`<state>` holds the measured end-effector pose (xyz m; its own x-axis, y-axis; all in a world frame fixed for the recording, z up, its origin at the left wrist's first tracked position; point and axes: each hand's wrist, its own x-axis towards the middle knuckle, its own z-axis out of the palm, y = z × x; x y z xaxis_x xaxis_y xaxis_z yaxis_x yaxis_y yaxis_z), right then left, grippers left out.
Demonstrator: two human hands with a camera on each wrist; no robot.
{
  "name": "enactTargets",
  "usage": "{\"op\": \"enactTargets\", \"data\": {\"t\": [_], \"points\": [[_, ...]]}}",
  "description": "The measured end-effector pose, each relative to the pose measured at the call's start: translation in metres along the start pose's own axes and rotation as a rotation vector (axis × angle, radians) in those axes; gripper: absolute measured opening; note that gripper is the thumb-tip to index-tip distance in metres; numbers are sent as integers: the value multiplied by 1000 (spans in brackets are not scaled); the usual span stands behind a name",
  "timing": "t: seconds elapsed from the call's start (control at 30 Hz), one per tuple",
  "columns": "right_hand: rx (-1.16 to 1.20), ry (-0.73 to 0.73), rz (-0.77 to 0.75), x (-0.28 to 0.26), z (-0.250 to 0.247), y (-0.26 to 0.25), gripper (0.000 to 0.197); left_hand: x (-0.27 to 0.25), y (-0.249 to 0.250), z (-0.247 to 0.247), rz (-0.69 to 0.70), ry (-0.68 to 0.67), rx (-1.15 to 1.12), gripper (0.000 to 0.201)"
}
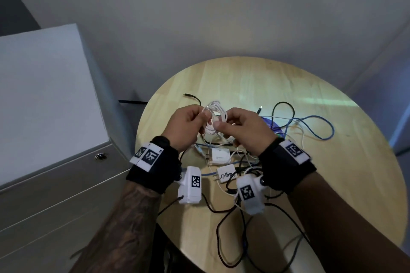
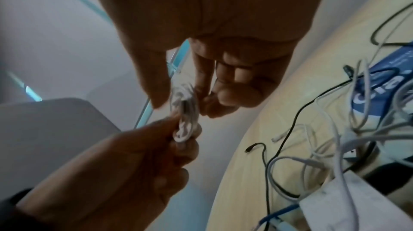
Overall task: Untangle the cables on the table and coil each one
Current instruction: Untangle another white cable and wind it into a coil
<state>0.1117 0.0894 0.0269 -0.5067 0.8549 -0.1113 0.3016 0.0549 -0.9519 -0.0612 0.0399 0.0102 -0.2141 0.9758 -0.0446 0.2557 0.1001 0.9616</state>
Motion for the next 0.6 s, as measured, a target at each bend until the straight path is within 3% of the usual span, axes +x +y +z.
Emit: {"op": "enactTargets", "data": {"t": [0.07, 0.17, 0.23, 0.3, 0.43, 0.6], "points": [[106, -68, 43, 6, 2, 0, 6, 1, -1, -4, -45, -45, -167, 32], [379, -201, 110, 11, 3, 0, 13, -2, 3, -10, -140, -164, -573, 22], [447, -228, 137, 11, 7, 1, 16, -2, 3, -12, -177, -187, -612, 18], [344, -153, 145, 11, 8, 7, 15, 2, -2, -14, -191, -103, -428, 16], [-144, 29, 69, -4, -13, 29, 18, 33, -29, -27, -225, 197, 59, 23], [-130, 108, 46, -43, -34, 54, 12, 72, -69, -48, -384, 258, 403, 15]]}}
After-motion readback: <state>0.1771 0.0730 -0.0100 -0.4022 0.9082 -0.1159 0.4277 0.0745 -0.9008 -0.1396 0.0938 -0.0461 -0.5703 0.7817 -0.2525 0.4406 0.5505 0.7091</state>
